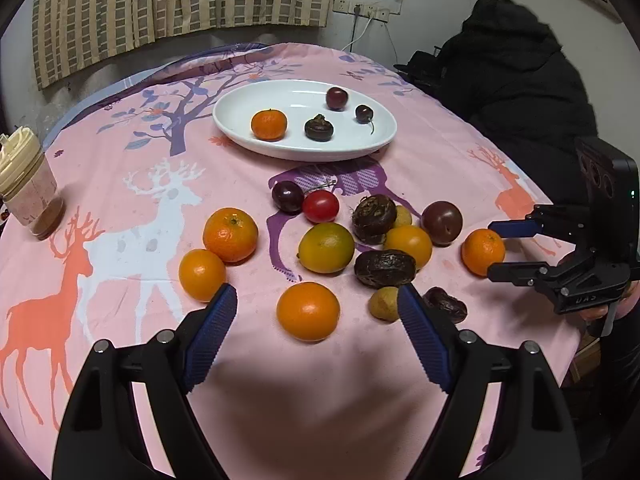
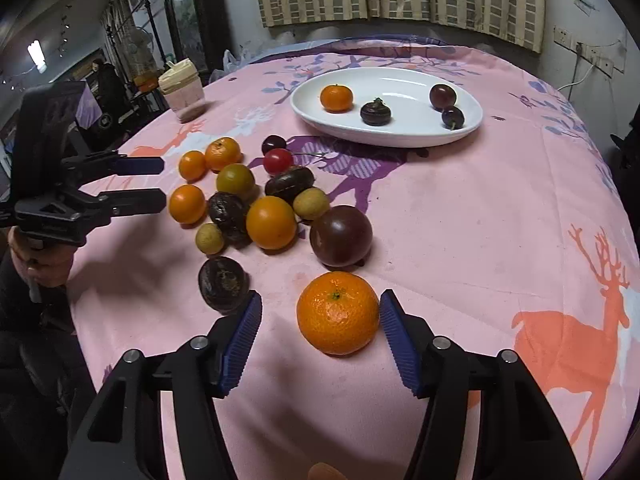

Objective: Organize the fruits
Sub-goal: 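Grasp a large orange with the right tool while the left tool grasps another orange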

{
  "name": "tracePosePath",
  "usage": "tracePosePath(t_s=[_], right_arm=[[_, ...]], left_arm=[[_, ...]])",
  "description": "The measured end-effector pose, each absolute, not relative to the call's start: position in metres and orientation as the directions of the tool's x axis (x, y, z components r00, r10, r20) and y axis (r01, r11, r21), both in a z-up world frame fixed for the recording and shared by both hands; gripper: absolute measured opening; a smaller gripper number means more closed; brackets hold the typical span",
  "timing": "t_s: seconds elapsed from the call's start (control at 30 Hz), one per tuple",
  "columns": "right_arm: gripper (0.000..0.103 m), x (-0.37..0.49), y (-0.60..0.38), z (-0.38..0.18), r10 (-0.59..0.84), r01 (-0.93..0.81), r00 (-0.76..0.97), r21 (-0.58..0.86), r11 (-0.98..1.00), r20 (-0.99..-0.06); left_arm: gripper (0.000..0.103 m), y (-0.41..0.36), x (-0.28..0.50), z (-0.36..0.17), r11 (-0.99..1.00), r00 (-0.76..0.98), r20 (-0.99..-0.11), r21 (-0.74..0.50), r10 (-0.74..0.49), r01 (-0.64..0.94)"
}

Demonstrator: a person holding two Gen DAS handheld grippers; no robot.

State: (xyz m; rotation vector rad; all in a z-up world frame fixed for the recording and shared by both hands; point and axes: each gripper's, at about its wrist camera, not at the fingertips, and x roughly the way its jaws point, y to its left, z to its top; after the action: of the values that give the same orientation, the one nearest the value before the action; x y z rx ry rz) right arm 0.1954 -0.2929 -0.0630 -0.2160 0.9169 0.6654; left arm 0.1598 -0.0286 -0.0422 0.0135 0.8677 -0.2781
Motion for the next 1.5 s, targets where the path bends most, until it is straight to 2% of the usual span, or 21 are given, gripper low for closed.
tracePosePath(t_s=[0.2, 0.4, 0.5, 0.6, 0.97, 1.03, 1.1, 1.27, 1.5], right_arm=[[0.046, 0.207, -0.289, -0.076, 0.418, -0.606, 0.391, 0.112, 0.788, -0.820], [0.045, 0.206, -0.283, -0.075, 0.392, -0.600, 0.405, 0.083, 0.795, -0.826], [0.045, 0.206, -0.284, -0.074, 0.390, -0.594, 0.402, 0.088, 0.800, -0.829], [0.044, 0.206, -0.285, -0.073, 0.392, -0.584, 0.398, 0.100, 0.805, -0.830], [0.044, 0.199, -0.285, -0.055, 0.323, -0.510, 0.478, 0.041, 0.859, -0.817], [0.044, 0.199, -0.283, -0.053, 0.325, -0.512, 0.476, 0.044, 0.858, -0.817], [0.044, 0.200, -0.281, -0.052, 0.324, -0.514, 0.475, 0.041, 0.857, -0.818], [0.044, 0.201, -0.273, -0.050, 0.325, -0.521, 0.471, 0.038, 0.853, -0.820], [0.044, 0.207, -0.261, -0.037, 0.342, -0.529, 0.487, 0.040, 0.848, -0.804]], left_arm=[[0.080, -0.023, 0.159, -0.046, 0.967, 0.606, -0.762, -0.099, -0.226, 0.235], [0.080, -0.015, 0.156, -0.049, 0.967, 0.605, -0.763, -0.101, -0.226, 0.235], [0.075, -0.011, 0.157, -0.051, 0.964, 0.597, -0.765, -0.119, -0.241, 0.237], [0.062, -0.010, 0.158, -0.055, 0.957, 0.579, -0.771, -0.139, -0.266, 0.254], [0.051, -0.018, 0.173, -0.071, 0.951, 0.540, -0.797, -0.132, -0.269, 0.280], [0.043, -0.021, 0.175, -0.072, 0.945, 0.531, -0.797, -0.144, -0.287, 0.294], [0.040, -0.025, 0.175, -0.073, 0.940, 0.526, -0.799, -0.139, -0.292, 0.312], [0.039, -0.029, 0.172, -0.073, 0.940, 0.541, -0.794, -0.105, -0.276, 0.325], [0.039, -0.022, 0.173, -0.055, 0.936, 0.569, -0.759, -0.150, -0.315, 0.318]])
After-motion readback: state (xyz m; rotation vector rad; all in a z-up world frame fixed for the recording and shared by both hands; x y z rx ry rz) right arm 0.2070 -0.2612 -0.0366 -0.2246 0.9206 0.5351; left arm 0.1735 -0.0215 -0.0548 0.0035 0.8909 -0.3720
